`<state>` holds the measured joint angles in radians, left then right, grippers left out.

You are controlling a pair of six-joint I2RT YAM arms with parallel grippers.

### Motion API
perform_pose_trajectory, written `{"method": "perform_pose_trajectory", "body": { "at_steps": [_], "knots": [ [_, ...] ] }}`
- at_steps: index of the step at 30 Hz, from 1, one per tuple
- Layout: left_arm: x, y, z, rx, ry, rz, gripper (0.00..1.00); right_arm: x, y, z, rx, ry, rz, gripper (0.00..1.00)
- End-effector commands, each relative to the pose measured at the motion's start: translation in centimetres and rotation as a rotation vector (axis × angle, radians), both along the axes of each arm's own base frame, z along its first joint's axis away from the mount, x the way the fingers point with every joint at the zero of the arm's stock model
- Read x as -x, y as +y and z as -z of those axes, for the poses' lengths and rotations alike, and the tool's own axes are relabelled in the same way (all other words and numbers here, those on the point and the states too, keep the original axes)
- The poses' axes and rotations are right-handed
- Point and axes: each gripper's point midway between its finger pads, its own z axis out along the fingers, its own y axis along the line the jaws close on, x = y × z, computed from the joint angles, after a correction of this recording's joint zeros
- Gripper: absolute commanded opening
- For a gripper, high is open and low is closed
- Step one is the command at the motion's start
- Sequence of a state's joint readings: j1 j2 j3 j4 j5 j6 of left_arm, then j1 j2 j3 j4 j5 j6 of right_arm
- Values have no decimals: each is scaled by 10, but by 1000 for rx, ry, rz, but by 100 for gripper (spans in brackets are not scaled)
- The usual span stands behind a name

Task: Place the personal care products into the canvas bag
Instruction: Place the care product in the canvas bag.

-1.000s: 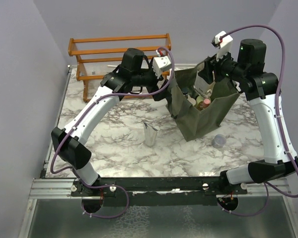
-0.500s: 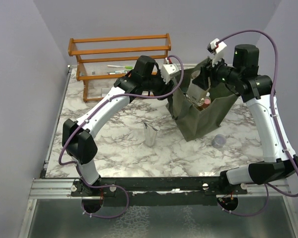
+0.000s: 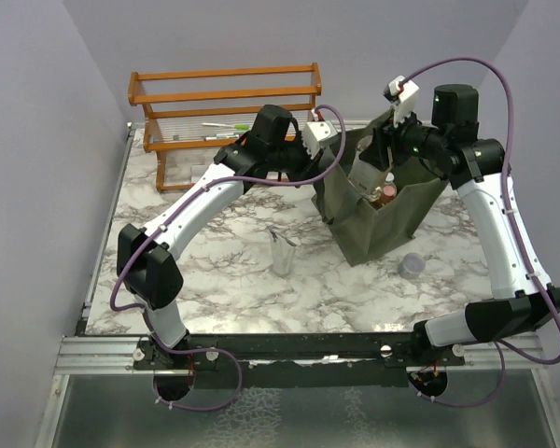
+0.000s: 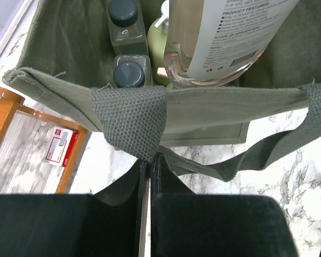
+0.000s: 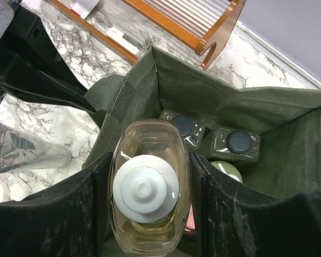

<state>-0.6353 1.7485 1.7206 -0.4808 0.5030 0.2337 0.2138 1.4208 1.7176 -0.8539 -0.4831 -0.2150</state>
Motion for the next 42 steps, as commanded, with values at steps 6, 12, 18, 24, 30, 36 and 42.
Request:
{"method": "perform_pose_trajectory", "body": {
  "at_steps": [6, 12, 18, 24, 30, 36, 42],
  "knots": [
    [-4, 3, -35, 22, -72, -33, 0, -9, -14, -98, -9, -301, 50, 1],
    [-1, 4, -50, 20, -112, 2, 37, -11, -31, -116, 6, -338, 127, 1],
    [9, 7, -86, 34, -188, 44, 73, -11, -52, -126, 24, -363, 206, 1],
    [47, -17, -97, 31, -214, 201, 75, -13, -67, -117, 31, -341, 244, 1],
    [91, -56, -93, 33, -191, 337, 75, -9, -74, -107, 38, -309, 251, 1],
    [118, -95, -81, 27, -164, 358, 75, 3, -78, -101, 54, -299, 246, 1],
    [112, -121, -65, 14, -185, 311, 75, 16, -83, -95, 40, -274, 239, 1]
  ]
}}
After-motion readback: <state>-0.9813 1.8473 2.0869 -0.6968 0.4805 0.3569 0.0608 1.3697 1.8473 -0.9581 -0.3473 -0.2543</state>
